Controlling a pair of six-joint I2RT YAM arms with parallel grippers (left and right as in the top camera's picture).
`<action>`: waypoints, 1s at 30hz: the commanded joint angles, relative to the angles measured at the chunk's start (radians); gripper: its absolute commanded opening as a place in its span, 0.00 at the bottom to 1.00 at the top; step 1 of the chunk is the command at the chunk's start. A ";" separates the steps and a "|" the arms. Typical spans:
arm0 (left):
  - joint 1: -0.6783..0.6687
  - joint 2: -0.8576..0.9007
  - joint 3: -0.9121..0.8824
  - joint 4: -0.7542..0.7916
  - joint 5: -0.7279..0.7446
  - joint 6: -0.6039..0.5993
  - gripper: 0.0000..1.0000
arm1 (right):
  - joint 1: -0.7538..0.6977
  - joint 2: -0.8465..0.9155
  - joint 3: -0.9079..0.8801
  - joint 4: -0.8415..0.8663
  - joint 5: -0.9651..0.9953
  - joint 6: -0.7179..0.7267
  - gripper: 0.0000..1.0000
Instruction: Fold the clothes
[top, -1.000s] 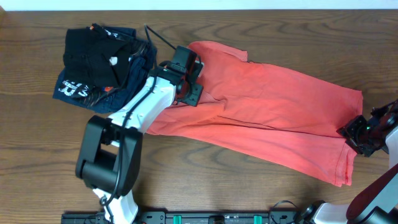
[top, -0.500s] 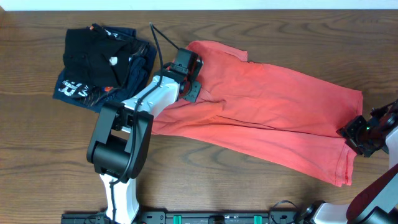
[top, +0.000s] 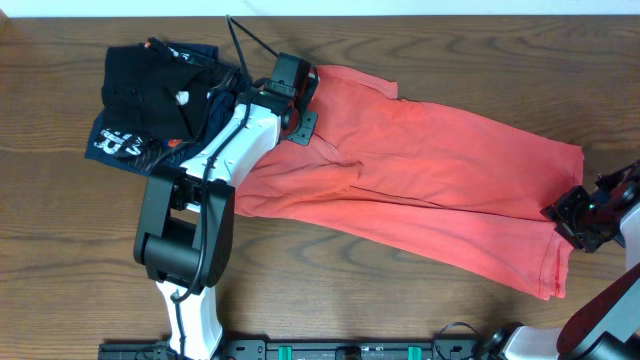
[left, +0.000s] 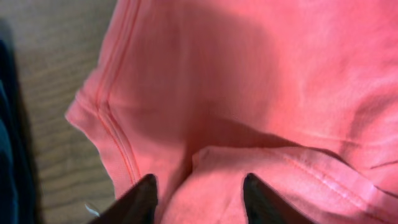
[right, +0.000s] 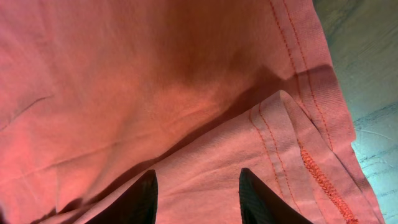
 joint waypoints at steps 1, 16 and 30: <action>0.006 0.004 0.001 -0.008 -0.008 0.025 0.50 | 0.008 -0.015 0.013 0.002 0.003 -0.010 0.41; 0.011 0.074 0.004 -0.015 0.100 0.084 0.15 | 0.008 -0.014 0.013 -0.013 0.003 -0.010 0.41; 0.014 -0.058 0.023 0.012 0.093 0.117 0.06 | 0.008 -0.015 0.013 -0.010 0.003 -0.010 0.41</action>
